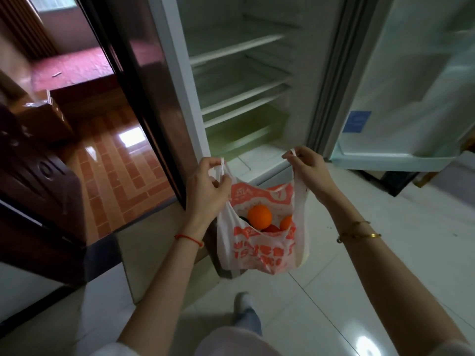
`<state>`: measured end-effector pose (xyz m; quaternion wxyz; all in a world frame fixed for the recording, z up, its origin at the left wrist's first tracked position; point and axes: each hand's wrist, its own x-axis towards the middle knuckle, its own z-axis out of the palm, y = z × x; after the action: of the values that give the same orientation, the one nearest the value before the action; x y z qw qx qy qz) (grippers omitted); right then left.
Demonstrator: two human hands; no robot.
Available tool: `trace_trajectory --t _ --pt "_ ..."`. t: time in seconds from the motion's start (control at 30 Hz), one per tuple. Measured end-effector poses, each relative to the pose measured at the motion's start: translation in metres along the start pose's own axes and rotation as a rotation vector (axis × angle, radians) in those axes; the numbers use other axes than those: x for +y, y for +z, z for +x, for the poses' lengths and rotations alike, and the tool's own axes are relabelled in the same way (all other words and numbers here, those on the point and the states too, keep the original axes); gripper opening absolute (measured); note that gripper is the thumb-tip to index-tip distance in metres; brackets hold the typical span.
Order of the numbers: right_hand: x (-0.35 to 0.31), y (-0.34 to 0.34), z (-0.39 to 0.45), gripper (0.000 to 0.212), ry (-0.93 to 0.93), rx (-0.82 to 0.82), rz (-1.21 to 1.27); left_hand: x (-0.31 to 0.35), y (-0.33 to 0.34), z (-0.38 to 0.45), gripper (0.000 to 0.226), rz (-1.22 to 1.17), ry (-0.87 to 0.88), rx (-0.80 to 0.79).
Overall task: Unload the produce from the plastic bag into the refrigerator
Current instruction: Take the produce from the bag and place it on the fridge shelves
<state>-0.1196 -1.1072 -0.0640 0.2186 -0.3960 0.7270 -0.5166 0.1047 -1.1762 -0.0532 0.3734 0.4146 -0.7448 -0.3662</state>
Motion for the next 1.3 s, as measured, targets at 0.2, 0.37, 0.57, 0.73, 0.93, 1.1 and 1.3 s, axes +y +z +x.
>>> trace_trajectory --t 0.2,0.37,0.57,0.73,0.93,1.1,1.3 --pt "-0.012 -0.015 0.066 0.025 -0.084 -0.037 0.018 0.016 0.029 0.056 0.034 -0.007 0.076 0.040" --pt "-0.022 -0.020 0.130 0.020 -0.169 -0.102 0.048 0.021 0.048 0.109 0.035 -0.034 0.123 0.113" --pt "-0.036 -0.021 0.203 0.019 -0.241 -0.099 0.084 0.016 0.064 0.165 0.038 -0.089 0.103 0.168" --pt "-0.021 -0.019 0.253 0.016 -0.247 -0.114 0.046 0.006 0.079 0.192 0.040 -0.051 0.075 0.227" --pt "0.018 -0.027 0.285 0.016 -0.268 -0.176 -0.045 0.005 0.097 0.189 0.042 -0.008 0.050 0.246" --pt "0.045 -0.035 0.298 0.024 -0.290 -0.268 -0.203 0.003 0.117 0.175 0.045 0.013 0.029 0.309" --pt "0.072 -0.051 0.299 0.040 -0.285 -0.289 -0.585 0.011 0.148 0.152 0.047 0.096 -0.038 0.365"
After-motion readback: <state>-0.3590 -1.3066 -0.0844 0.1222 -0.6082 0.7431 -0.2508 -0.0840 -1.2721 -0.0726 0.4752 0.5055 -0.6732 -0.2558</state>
